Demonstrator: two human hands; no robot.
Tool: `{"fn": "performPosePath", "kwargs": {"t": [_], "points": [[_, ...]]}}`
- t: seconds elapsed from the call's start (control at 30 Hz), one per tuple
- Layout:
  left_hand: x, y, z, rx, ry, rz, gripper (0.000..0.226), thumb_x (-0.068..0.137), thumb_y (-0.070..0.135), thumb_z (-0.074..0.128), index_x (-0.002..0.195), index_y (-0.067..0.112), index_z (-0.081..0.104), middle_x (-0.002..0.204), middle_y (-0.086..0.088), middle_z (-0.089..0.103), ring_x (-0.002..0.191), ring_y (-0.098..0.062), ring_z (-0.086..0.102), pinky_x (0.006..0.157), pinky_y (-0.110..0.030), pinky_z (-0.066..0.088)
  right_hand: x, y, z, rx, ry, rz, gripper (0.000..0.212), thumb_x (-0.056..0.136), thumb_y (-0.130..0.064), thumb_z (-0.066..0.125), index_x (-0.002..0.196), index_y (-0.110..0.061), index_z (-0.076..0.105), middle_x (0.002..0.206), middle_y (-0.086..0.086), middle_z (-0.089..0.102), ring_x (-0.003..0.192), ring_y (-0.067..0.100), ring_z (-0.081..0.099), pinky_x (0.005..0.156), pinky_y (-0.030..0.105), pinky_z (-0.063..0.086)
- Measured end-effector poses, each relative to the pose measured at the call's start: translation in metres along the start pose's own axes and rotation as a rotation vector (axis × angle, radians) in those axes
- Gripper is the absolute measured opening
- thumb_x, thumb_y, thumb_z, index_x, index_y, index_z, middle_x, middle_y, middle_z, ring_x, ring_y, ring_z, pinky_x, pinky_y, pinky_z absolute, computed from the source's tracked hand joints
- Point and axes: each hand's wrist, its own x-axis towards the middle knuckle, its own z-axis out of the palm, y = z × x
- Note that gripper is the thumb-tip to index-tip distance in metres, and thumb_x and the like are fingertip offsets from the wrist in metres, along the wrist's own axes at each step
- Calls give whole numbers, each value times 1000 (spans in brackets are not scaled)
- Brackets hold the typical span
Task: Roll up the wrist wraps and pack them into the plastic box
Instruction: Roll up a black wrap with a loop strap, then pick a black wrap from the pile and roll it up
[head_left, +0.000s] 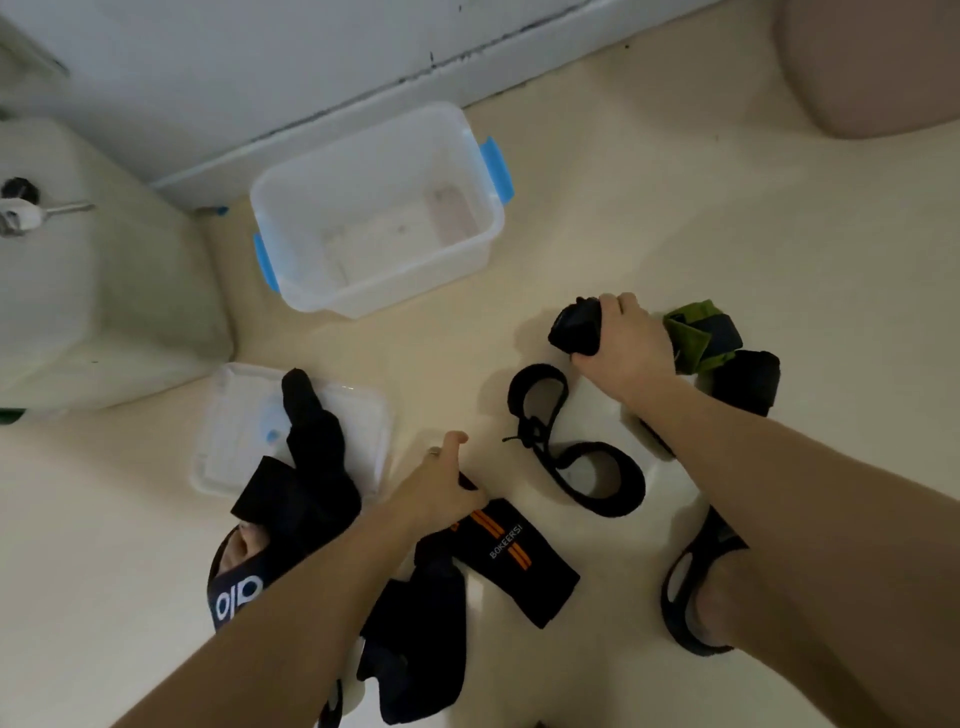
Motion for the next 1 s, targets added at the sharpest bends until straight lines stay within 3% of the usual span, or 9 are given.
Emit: {"fn": "performPosePath", "kwargs": {"t": [0.1, 0.2, 0.37, 0.47, 0.6, 0.67, 0.83, 1.0], "points": [[15, -3, 11, 154, 24, 55, 84, 88, 30, 72, 154, 27, 22, 137, -11, 41, 104, -27, 60, 86, -40, 56, 21, 3, 7, -60, 40, -41, 61, 89, -41, 68, 136, -7, 50, 131, 16, 59, 120, 37, 55, 102, 46, 40], [23, -5, 21, 233, 27, 52, 81, 86, 28, 73, 152, 30, 26, 133, -11, 43, 109, -29, 56, 90, -45, 56, 35, 4, 17, -176, -42, -57, 65, 92, -47, 64, 142, -9, 44, 137, 12, 58, 128, 34, 50, 110, 46, 33], [23, -14, 32, 288, 42, 27, 79, 87, 24, 70, 153, 29, 27, 140, -11, 41, 122, -30, 49, 94, -45, 53, 37, 7, 33, -225, -65, -1, 80, 95, -57, 59, 148, -2, 34, 141, 17, 52, 131, 36, 47, 116, 52, 31], [14, -18, 32, 298, 70, 47, 81, 87, 23, 67, 156, 29, 24, 141, -11, 39, 124, -30, 46, 96, -46, 52, 25, 6, 28, -174, 1, 11, 86, 95, -52, 62, 154, 0, 26, 145, 21, 47, 135, 39, 43, 115, 51, 30], [-2, -23, 24, 284, 119, 28, 86, 86, 20, 66, 158, 33, 19, 139, -12, 41, 123, -30, 47, 97, -42, 51, -21, 0, 23, -20, 204, -74, 50, 96, -24, 64, 138, -1, 50, 124, 22, 60, 115, 41, 57, 102, 50, 42], [-12, -27, 20, 302, 137, 9, 87, 86, 23, 65, 157, 35, 18, 134, -12, 46, 118, -30, 50, 94, -41, 50, -50, -4, 26, 23, 228, -89, 34, 96, -20, 62, 124, -3, 57, 111, 18, 63, 102, 36, 60, 90, 47, 48], [-35, -35, 19, 320, 167, -9, 86, 88, 33, 67, 157, 34, 16, 137, -14, 46, 123, -34, 50, 101, -44, 48, -108, -22, 45, 108, -106, -75, 21, 104, -31, 49, 102, -11, 57, 97, 7, 63, 87, 27, 63, 67, 35, 45], [-53, -54, 10, 501, 219, -105, 84, 93, 34, 65, 159, 27, 14, 157, -15, 25, 137, -34, 37, 101, -42, 48, -140, -37, 60, 19, -279, -104, 23, 101, -28, 48, 118, -13, 51, 111, 7, 56, 99, 26, 58, 80, 36, 50]]}}
